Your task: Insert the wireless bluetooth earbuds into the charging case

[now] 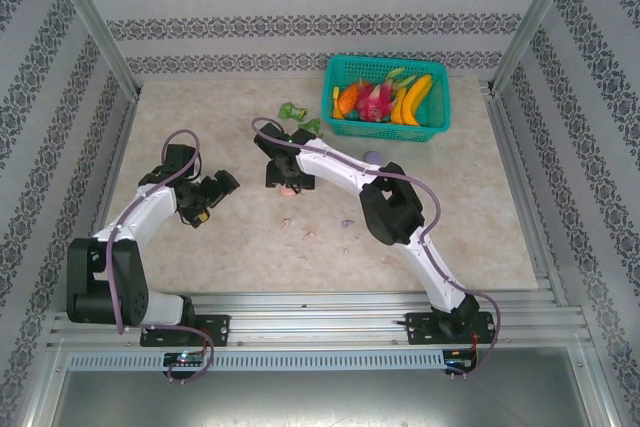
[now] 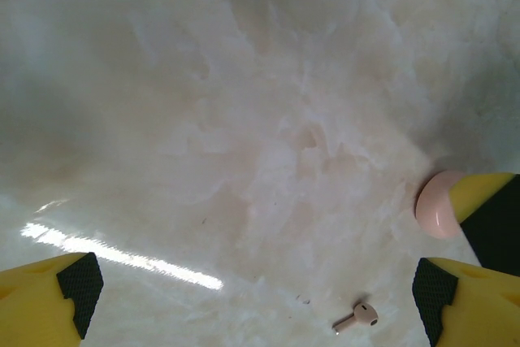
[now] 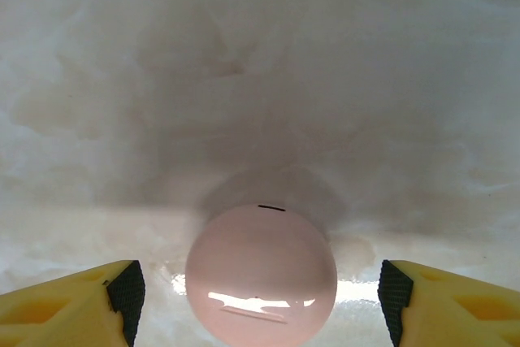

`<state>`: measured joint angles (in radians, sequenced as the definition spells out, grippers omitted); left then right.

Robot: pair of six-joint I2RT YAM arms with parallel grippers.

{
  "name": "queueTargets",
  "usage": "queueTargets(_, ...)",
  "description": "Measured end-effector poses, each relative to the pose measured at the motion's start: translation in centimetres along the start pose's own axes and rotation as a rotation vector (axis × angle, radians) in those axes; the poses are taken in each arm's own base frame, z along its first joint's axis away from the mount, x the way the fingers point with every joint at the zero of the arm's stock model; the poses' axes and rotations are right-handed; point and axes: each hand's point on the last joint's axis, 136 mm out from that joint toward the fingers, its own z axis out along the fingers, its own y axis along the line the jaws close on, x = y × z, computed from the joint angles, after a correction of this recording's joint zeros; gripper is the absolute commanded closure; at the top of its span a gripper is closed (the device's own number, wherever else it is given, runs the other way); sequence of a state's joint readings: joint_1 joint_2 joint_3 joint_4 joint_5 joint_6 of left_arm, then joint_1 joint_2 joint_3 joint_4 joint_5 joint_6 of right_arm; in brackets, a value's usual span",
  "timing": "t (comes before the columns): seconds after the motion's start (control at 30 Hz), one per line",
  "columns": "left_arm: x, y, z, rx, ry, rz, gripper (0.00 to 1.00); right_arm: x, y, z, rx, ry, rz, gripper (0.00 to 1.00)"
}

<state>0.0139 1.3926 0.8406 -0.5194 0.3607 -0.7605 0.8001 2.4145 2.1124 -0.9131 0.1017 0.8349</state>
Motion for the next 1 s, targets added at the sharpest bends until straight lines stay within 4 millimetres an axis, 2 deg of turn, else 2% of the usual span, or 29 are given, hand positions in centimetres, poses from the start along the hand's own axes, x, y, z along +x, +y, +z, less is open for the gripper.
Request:
queueTargets(0.2, 0.0, 0.0, 1.6, -0.008, 0.050, -0.013, 0.00, 0.8, -0.2, 1.4, 0.012, 0.035, -0.014, 0.35)
queueTargets(0.33, 0.0, -0.1, 2.1, -0.010, 0.069, -0.014, 0.00, 1.0, -0.1, 1.5, 0.002, 0.047, -0.056, 0.44)
queueTargets(0.6, -1.0, -1.6, 1.5, 0.024, 0.052, 0.014, 0.00, 1.3, 0.1, 1.5, -0.056, 0.068, -0.264, 0.48)
queueTargets(0.67, -1.2, -1.8, 1.4, 0.030, 0.048, 0.018, 0.00, 1.4, 0.0, 1.4, -0.077, 0.079, -0.337, 0.46)
queueTargets(0.77, -1.3, -2.0, 1.4, 0.032, 0.049, 0.022, 0.00, 1.7, -0.3, 1.3, -0.100, 0.098, -0.438, 0.33)
queueTargets(0.83, -1.2, -1.9, 1.6, 0.029, 0.058, 0.019, 0.00, 1.7, -0.4, 1.3, -0.114, 0.106, -0.484, 0.29)
queueTargets(1.0, -0.7, -1.6, 2.4, 0.024, 0.095, 0.009, 0.00, 0.1, -1.6, -0.1, -0.135, 0.095, -0.472, 0.26)
